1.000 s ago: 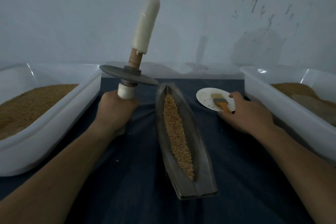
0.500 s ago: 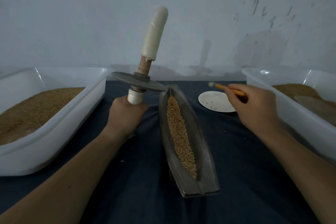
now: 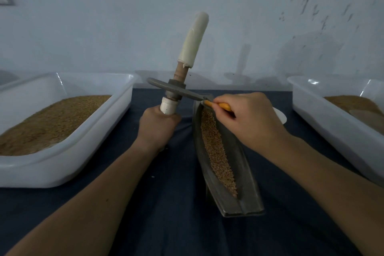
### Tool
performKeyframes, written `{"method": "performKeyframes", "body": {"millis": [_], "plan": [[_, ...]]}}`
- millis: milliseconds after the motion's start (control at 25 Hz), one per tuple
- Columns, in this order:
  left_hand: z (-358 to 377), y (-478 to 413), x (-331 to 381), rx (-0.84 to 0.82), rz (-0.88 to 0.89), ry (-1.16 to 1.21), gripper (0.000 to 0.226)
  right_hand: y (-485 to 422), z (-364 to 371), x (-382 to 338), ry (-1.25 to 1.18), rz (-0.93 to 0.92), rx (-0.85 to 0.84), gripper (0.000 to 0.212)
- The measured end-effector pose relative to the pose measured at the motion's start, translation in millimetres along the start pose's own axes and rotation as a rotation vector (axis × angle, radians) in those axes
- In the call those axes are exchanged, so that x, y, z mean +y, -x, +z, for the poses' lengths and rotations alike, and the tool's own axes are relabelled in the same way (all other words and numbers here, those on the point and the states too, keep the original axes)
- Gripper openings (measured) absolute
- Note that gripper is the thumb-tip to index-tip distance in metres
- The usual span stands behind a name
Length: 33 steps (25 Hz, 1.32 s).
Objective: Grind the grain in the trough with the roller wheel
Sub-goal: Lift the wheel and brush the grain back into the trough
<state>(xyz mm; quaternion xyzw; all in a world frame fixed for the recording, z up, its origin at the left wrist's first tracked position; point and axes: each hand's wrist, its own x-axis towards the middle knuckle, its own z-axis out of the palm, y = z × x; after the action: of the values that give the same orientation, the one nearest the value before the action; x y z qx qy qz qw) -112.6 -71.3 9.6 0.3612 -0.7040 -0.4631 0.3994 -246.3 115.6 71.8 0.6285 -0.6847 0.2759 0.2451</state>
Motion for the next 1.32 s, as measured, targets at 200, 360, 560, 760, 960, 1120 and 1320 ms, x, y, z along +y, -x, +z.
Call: {"method": "performKeyframes", "body": {"millis": [200,360,560,760,960,1120,1320], "plan": [[-1.2,-2.7,-0.6,-0.004,-0.011,0.026,0.01,5.1,3.4,-11.6,0.029,0.03,-0.141,0.03],[-2.0,-3.1,0.7,-0.02,-0.023,0.037,0.01,28.7,-20.5,-33.1,-0.023,0.059,-0.187,0.03],[-2.4,-3.6,1.4,-0.047,-0.017,0.04,0.01,12.2,-40.4,-32.8,0.012,0.138,-0.106,0.034],[0.0,-3.4,1.5,-0.069,0.007,0.005,0.014,-20.6,-17.7,-17.4,0.049,0.223,-0.099,0.044],[2.6,-7.5,-1.0,-0.091,0.01,-0.005,0.015,-34.3,-13.2,-18.9,0.042,0.23,-0.112,0.046],[1.9,-8.5,-3.0,-0.103,0.005,0.012,0.018,-25.7,-21.6,-25.6,0.013,0.26,-0.196,0.048],[1.7,-10.2,-4.4,-0.096,-0.009,0.017,0.016,-26.1,-23.2,-18.8,-0.001,0.291,0.009,0.046]]}}
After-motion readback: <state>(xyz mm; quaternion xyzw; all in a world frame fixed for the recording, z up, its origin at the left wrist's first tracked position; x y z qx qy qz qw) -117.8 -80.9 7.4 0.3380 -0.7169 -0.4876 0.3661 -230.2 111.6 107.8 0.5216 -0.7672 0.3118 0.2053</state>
